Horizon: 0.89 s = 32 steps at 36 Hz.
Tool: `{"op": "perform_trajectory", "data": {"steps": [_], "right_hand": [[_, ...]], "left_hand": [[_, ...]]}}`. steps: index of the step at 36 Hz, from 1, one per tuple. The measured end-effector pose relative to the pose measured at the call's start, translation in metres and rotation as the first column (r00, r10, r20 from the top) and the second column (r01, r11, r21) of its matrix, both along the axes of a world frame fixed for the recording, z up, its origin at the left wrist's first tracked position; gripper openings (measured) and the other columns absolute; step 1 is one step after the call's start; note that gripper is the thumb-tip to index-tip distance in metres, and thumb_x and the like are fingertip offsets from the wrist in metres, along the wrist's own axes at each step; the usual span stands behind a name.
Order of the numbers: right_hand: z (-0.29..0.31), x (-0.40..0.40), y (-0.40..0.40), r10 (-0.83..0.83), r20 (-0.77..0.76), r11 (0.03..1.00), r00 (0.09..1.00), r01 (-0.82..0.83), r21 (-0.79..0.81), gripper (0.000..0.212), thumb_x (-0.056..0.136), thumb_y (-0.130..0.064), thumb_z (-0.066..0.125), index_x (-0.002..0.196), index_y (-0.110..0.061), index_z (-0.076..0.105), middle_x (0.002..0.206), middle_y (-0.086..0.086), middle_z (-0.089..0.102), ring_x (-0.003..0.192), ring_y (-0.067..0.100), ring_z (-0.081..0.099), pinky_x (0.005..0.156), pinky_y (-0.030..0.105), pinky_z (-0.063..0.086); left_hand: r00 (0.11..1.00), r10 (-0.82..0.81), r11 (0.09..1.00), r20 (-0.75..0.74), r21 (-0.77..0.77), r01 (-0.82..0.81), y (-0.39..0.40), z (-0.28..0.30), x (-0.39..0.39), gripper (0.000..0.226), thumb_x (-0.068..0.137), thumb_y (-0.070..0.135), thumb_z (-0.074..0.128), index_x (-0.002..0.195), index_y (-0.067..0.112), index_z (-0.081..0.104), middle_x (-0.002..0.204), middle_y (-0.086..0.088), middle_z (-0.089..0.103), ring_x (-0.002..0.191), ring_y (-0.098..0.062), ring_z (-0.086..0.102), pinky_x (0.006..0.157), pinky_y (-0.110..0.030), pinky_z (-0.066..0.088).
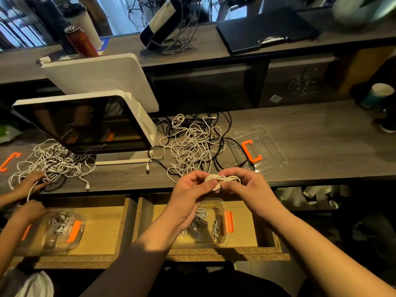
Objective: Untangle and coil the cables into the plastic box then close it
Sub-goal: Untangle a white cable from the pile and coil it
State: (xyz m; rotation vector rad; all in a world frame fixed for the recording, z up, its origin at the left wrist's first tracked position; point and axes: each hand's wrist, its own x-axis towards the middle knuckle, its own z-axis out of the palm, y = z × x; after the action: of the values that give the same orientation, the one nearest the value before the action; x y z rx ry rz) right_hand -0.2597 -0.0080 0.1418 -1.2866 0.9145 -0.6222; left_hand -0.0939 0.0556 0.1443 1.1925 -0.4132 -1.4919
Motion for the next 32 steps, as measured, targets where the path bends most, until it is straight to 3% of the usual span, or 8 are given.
{"op": "perform_trajectory", "data": {"steps": [4, 10, 14, 19, 21, 24, 29, 32], "right_hand": [[0.001, 0.0, 0.0, -0.012, 0.032, 0.999, 0.999, 0.011, 0.039, 0.026, 0.087, 0.001, 0.066, 0.098, -0.02, 0.074, 0.095, 0.001, 0.075, 0.086, 0.01, 0.07, 0.072, 0.019, 0.053], [-0.001, -0.001, -0.002, -0.007, 0.037, 0.998, 0.999, 0.005, 0.063, 0.026, 0.088, 0.006, 0.061, 0.096, -0.016, 0.074, 0.093, 0.002, 0.073, 0.079, 0.004, 0.067, 0.069, 0.016, 0.051], [-0.003, -0.005, -0.004, 0.014, 0.018, 0.997, 1.0, -0.015, 0.077, 0.024, 0.09, 0.003, 0.06, 0.096, -0.016, 0.073, 0.087, 0.001, 0.072, 0.074, 0.003, 0.066, 0.067, 0.015, 0.051], [-0.005, -0.007, -0.008, 0.071, -0.047, 0.997, 0.996, -0.069, 0.047, 0.02, 0.091, -0.002, 0.062, 0.099, -0.018, 0.072, 0.088, 0.001, 0.073, 0.077, 0.008, 0.066, 0.072, 0.018, 0.054], [-0.006, -0.008, -0.009, 0.077, -0.082, 0.997, 0.994, -0.077, 0.005, 0.018, 0.092, -0.004, 0.063, 0.099, -0.019, 0.07, 0.089, 0.0, 0.072, 0.078, 0.009, 0.065, 0.074, 0.023, 0.055], [-0.01, -0.009, -0.008, 0.067, -0.175, 0.992, 0.982, -0.084, -0.093, 0.015, 0.091, -0.013, 0.065, 0.099, -0.025, 0.07, 0.093, 0.005, 0.072, 0.086, 0.025, 0.066, 0.083, 0.042, 0.055], [-0.022, -0.008, 0.003, 0.041, -0.266, 0.984, 0.963, -0.086, -0.159, 0.016, 0.086, -0.039, 0.066, 0.101, -0.035, 0.069, 0.093, 0.007, 0.071, 0.087, 0.028, 0.066, 0.085, 0.053, 0.053], [-0.027, -0.009, 0.007, 0.039, -0.265, 0.984, 0.963, -0.083, -0.157, 0.012, 0.09, -0.029, 0.069, 0.102, -0.031, 0.069, 0.093, 0.003, 0.072, 0.079, 0.014, 0.063, 0.082, 0.046, 0.055]], "left_hand": [[0.981, 0.011, 0.999, -0.192, 0.041, -0.003, -0.003, -0.002, -0.004, 0.016, 0.075, -0.004, 0.065, 0.07, 0.009, 0.073, 0.086, -0.015, 0.072, 0.077, -0.022, 0.069, 0.078, -0.031, 0.057], [0.939, 0.044, 0.99, -0.341, 0.143, 0.006, -0.008, -0.011, -0.01, 0.014, 0.073, -0.001, 0.072, 0.078, 0.009, 0.065, 0.089, -0.013, 0.068, 0.076, -0.021, 0.063, 0.054, -0.025, 0.049], [0.991, -0.004, 0.993, -0.133, 0.116, 0.02, -0.011, -0.015, -0.01, 0.012, 0.077, 0.007, 0.07, 0.087, 0.008, 0.063, 0.086, -0.009, 0.07, 0.079, -0.019, 0.06, 0.066, -0.028, 0.042], [0.978, -0.075, 0.984, 0.195, 0.171, 0.042, -0.008, -0.016, -0.004, 0.032, 0.066, 0.037, 0.083, 0.074, 0.014, 0.063, 0.067, -0.002, 0.057, 0.054, -0.01, 0.044, 0.045, -0.018, 0.033], [0.919, -0.098, 0.982, 0.381, 0.185, 0.027, -0.009, -0.016, -0.004, 0.033, 0.073, 0.044, 0.08, 0.067, 0.016, 0.064, 0.056, 0.001, 0.05, 0.046, -0.009, 0.037, 0.044, -0.02, 0.029], [0.734, -0.162, 0.986, 0.659, 0.145, 0.087, -0.01, -0.013, -0.006, 0.039, 0.09, 0.042, 0.07, 0.065, 0.013, 0.071, 0.052, 0.004, 0.057, 0.048, -0.007, 0.047, 0.052, -0.019, 0.039], [0.591, -0.344, 0.935, 0.729, 0.208, 0.288, -0.011, -0.01, -0.005, 0.04, 0.092, 0.05, 0.065, 0.072, 0.017, 0.077, 0.062, -0.002, 0.071, 0.056, -0.008, 0.06, 0.065, -0.03, 0.051], [0.508, -0.438, 0.89, 0.742, 0.281, 0.359, -0.012, -0.012, -0.001, 0.039, 0.087, 0.055, 0.068, 0.072, 0.02, 0.076, 0.066, -0.002, 0.073, 0.059, -0.011, 0.06, 0.066, -0.033, 0.053]]}}
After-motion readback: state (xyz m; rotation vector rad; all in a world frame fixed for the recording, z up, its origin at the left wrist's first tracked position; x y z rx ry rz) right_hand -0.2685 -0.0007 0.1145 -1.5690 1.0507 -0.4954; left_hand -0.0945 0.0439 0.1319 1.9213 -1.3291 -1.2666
